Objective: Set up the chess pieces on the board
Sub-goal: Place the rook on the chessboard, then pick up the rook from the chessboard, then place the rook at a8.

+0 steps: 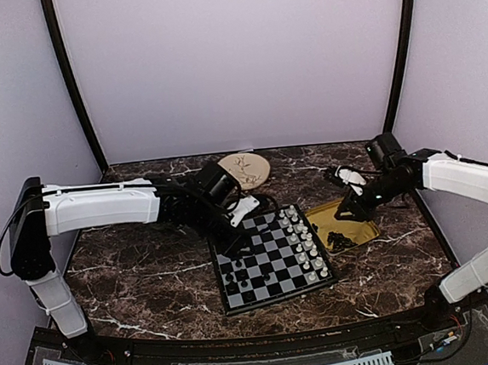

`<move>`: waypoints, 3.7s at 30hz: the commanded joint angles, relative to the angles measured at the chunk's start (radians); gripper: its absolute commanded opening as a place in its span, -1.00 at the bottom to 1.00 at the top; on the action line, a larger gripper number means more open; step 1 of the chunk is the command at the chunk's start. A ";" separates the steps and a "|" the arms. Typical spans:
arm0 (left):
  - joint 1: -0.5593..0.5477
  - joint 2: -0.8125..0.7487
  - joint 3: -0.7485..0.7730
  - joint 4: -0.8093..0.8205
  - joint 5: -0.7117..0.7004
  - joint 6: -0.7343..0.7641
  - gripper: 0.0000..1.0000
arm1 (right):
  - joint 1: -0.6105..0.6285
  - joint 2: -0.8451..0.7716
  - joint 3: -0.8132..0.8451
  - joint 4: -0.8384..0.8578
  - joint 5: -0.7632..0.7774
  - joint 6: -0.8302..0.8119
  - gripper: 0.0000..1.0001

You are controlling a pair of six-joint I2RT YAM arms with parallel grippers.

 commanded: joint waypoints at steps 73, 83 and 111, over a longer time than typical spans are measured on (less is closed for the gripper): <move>-0.162 -0.023 -0.056 -0.281 -0.029 0.142 -0.91 | -0.337 -0.141 -0.186 0.304 -0.209 0.100 -0.29; -0.163 0.015 -0.064 -0.265 -0.047 0.158 -0.89 | -0.337 -0.141 -0.188 0.306 -0.205 0.097 -0.30; -0.163 0.073 -0.066 -0.232 -0.033 0.163 -0.81 | -0.337 -0.118 -0.186 0.305 -0.201 0.091 -0.29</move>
